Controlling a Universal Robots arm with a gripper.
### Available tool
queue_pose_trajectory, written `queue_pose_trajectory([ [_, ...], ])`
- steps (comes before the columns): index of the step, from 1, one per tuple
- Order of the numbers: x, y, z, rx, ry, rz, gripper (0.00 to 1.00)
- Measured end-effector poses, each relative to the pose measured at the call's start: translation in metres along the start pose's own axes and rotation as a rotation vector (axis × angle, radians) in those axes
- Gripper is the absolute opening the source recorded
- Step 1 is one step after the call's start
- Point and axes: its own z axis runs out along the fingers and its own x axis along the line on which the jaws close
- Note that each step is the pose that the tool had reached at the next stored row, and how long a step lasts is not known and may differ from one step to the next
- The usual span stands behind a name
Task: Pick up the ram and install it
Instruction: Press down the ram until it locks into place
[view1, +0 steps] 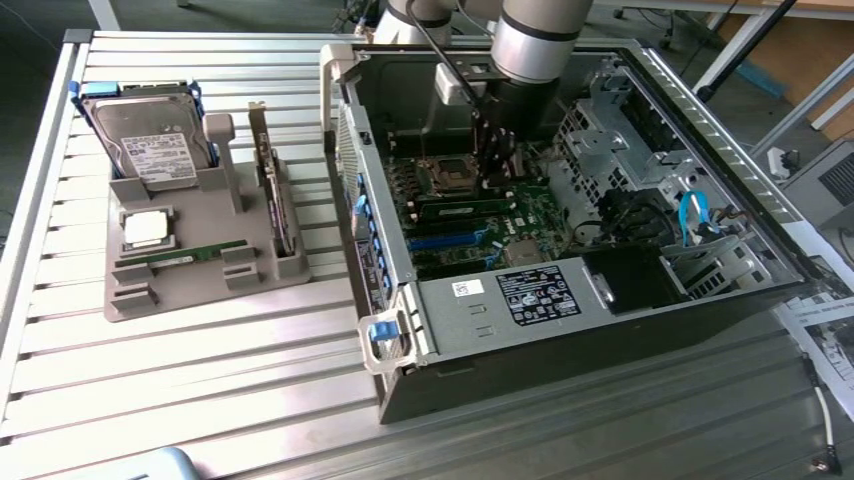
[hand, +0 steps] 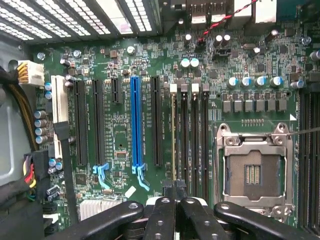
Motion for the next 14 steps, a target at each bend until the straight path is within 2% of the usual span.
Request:
queue_pose_trajectory([
  [14, 0.0, 0.0174, 0.0, 0.0006, 0.0, 0.0, 0.11],
])
